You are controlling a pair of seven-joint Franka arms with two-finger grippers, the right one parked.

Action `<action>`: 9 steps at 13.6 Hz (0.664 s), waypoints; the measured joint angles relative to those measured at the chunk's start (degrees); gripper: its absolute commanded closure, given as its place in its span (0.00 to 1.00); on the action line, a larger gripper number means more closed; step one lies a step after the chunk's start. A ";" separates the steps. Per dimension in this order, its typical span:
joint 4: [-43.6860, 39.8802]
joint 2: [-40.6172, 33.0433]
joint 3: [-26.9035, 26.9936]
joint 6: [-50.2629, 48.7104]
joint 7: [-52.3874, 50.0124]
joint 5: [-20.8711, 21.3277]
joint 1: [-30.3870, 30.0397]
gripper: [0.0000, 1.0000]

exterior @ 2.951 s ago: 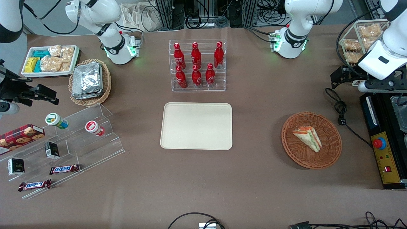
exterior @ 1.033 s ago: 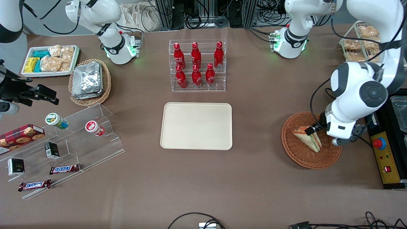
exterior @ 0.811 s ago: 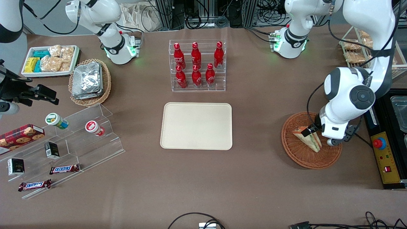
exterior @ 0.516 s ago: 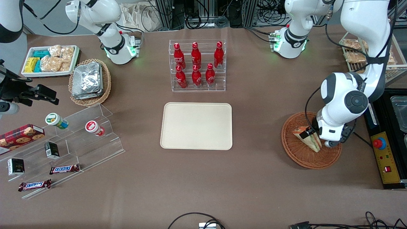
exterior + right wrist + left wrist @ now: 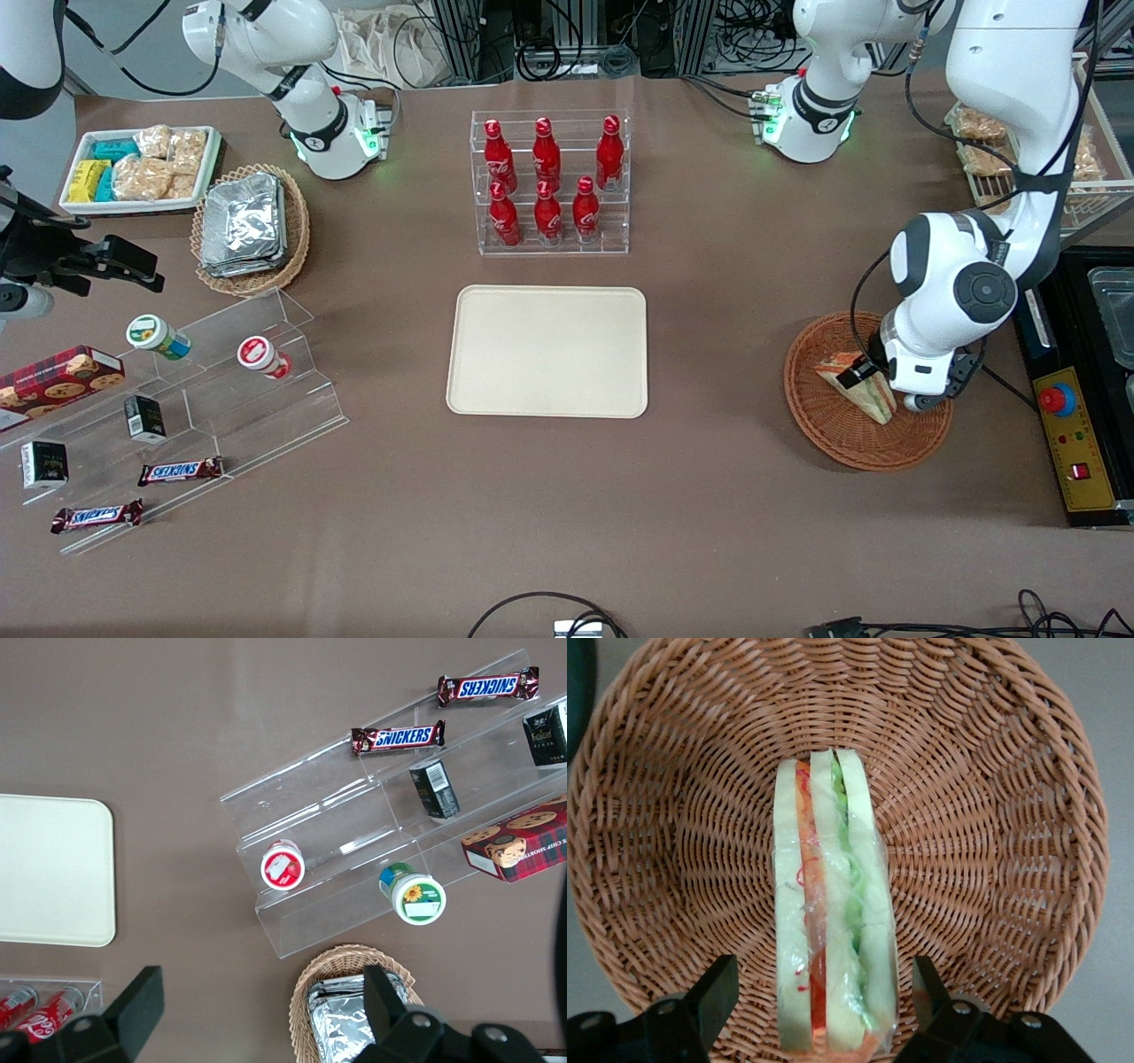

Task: Place sandwich from basket to tray
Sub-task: 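Lower the open left gripper around the wrapped sandwich and close it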

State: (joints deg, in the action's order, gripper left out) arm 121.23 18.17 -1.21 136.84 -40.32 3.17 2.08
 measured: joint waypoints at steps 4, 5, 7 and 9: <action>-0.02 0.54 0.04 0.69 -0.01 0.30 0.00 1.00; -0.03 0.54 0.03 0.71 -0.01 1.02 0.00 1.00; -0.21 0.50 0.03 0.71 0.08 2.22 0.00 1.00; -1.07 -0.04 0.03 -0.33 1.65 3.59 0.00 1.00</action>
State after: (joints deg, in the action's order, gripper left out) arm 120.15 18.14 -1.18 136.50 -38.67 6.76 2.08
